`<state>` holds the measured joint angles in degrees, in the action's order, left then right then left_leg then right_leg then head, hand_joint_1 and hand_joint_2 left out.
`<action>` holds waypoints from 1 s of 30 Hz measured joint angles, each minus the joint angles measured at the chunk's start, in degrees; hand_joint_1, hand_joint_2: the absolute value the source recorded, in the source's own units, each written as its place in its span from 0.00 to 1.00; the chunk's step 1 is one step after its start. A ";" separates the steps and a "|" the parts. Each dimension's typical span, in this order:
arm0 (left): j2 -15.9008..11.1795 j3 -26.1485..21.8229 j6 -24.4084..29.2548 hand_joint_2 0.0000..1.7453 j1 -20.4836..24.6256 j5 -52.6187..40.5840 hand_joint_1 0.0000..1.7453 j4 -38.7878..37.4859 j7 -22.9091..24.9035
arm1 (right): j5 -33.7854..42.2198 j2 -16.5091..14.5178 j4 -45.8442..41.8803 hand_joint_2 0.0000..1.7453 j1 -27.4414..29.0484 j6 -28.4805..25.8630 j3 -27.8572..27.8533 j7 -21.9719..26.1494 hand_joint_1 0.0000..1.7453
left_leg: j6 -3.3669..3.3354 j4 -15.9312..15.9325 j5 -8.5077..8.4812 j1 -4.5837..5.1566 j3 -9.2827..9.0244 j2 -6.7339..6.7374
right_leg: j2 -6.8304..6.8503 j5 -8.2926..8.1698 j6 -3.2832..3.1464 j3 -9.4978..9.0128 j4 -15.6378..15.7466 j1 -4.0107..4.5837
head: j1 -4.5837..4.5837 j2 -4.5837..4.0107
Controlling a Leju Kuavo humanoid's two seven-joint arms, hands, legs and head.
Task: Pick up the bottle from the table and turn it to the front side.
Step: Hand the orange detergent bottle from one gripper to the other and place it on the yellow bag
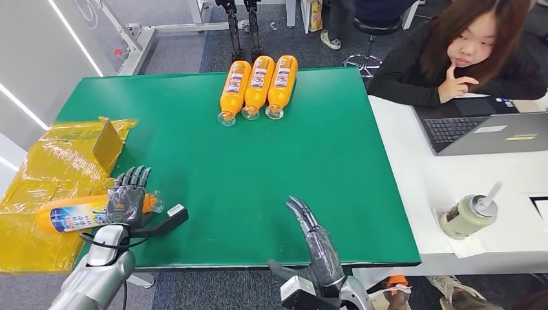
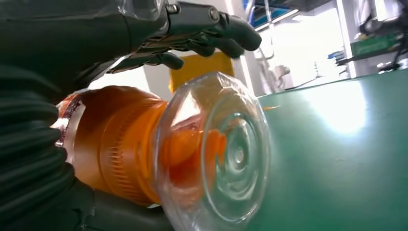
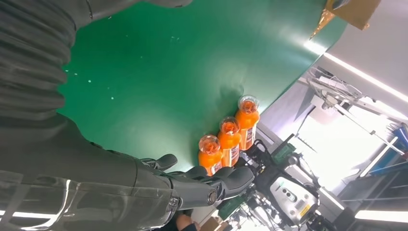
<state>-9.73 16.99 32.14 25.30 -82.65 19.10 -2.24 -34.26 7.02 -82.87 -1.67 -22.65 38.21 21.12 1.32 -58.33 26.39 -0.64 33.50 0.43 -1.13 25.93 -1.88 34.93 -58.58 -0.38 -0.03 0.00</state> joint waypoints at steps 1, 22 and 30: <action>0.00 -0.02 0.13 1.00 0.02 0.11 0.00 0.00 -0.58 | 0.02 0.00 0.01 1.00 0.00 0.04 0.00 -0.01 0.00 | 0.00 0.00 0.00 0.00 0.00 -0.02 | 0.02 0.00 0.00 0.00 0.00 0.00 | 0.01 0.00; 6.27 -7.09 -3.20 1.00 0.48 22.38 0.00 4.78 -29.66 | 0.07 0.02 -0.27 1.00 0.76 -0.52 -0.04 -0.57 0.00 | -0.01 -0.07 0.00 0.00 0.10 -0.20 | 0.20 0.02 0.03 0.03 0.01 0.00 | 0.00 0.00; 9.89 -5.46 -16.45 1.00 -3.69 44.76 0.00 17.30 -37.41 | 0.26 0.02 0.51 1.00 0.73 -1.03 -0.40 0.12 0.00 | -0.03 -0.14 0.02 -0.01 0.14 -0.21 | 0.20 0.04 0.07 0.05 0.02 -0.01 | 0.00 0.00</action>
<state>0.16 11.53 15.69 21.61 -37.89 36.40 -39.65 -33.99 7.04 -82.36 -0.94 -23.68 37.81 21.23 1.29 -58.47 26.41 -0.65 33.64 0.21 -0.93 25.97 -1.82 34.97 -58.56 -0.39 -0.03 0.00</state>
